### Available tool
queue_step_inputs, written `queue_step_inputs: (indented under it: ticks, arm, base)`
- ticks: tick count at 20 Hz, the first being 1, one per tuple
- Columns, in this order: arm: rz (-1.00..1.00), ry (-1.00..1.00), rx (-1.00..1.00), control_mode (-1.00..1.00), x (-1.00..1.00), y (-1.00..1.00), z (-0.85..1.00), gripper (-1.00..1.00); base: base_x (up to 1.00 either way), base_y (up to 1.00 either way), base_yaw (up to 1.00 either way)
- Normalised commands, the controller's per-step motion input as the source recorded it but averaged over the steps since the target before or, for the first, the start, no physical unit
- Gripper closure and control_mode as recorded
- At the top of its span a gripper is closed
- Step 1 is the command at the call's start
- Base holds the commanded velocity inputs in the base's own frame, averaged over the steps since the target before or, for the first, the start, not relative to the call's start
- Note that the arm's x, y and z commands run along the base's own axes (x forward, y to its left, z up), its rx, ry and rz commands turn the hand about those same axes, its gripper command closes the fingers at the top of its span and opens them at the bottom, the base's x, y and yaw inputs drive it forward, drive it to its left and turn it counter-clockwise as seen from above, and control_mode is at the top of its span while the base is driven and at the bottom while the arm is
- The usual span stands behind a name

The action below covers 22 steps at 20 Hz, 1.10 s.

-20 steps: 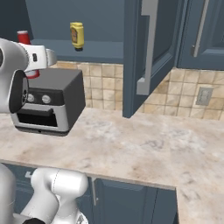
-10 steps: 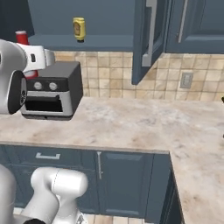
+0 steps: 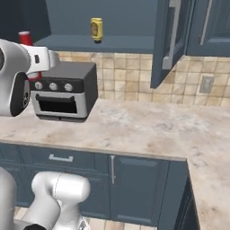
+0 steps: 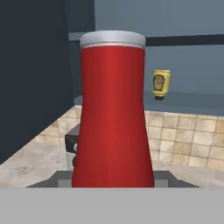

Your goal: Move the mustard and ketchup from the cabinet to the dining counter.

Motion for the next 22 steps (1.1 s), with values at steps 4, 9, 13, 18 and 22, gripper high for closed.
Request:
queue_step_inputs:
  ticks: [4,9,13,18,22]
  arm:
    - [0.0,0.0,0.0,1.0,0.0,0.0,0.0,1.0]
    - [0.0,0.0,0.0,1.0,0.0,0.0,0.0,1.0]
    - [0.0,0.0,0.0,1.0,0.0,0.0,0.0,1.0]
    - [0.0,0.0,0.0,1.0,0.0,0.0,0.0,1.0]
    - [0.0,0.0,0.0,1.0,0.0,0.0,0.0,1.0]
  base:
    - [-0.33,0.41,0.54]
    - [-0.34,0.21,0.72]
    - [-0.35,0.14,0.77]
    - [-0.23,0.19,0.87]
    - [-0.08,0.24,0.95]
